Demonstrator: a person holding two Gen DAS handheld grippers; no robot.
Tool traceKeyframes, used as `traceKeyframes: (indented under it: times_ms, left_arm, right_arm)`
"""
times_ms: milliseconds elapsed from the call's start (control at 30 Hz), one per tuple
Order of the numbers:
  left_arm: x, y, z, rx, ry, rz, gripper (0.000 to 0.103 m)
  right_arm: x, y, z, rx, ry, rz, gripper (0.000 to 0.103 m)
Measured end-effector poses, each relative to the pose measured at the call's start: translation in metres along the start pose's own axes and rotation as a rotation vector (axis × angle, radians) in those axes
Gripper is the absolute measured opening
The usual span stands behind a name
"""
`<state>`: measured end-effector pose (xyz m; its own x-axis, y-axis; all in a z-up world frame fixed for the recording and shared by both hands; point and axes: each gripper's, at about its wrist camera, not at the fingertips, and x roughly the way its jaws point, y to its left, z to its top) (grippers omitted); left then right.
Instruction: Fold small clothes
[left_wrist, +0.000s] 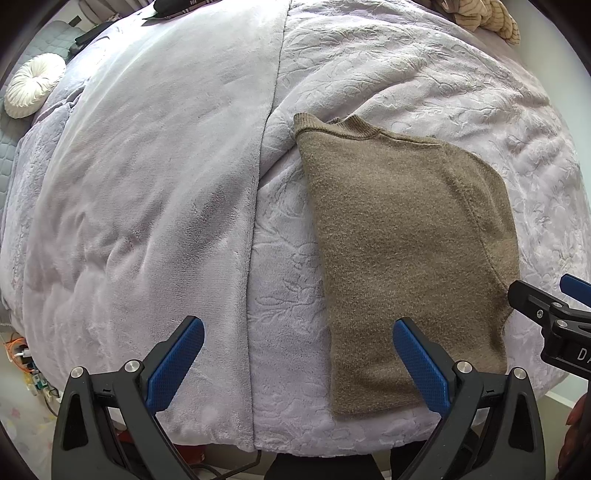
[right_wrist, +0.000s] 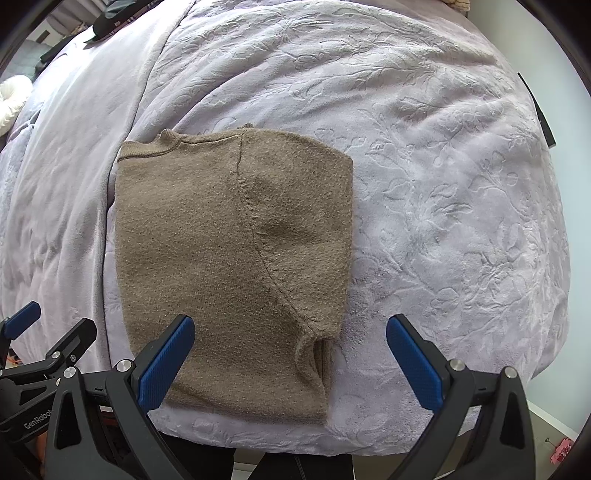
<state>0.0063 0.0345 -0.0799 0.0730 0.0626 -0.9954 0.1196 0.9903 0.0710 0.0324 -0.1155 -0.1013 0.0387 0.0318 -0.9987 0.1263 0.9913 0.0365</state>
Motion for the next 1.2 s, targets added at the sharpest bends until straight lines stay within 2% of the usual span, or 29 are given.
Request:
traceKeyframes:
  times_ms: [900, 1200]
  left_arm:
    - [0.0038, -0.0007, -0.0003, 0.007, 0.008, 0.016, 0.103]
    - [0.0002, -0.0013, 0.0009, 0.022, -0.007, -0.004, 0.103]
  right_arm:
    - [0.0033, 0.0004, 0.0012, -0.002, 0.01, 0.001, 0.103]
    - [0.0063, 0.0012, 0.0009, -0.006, 0.016, 0.001, 0.103]
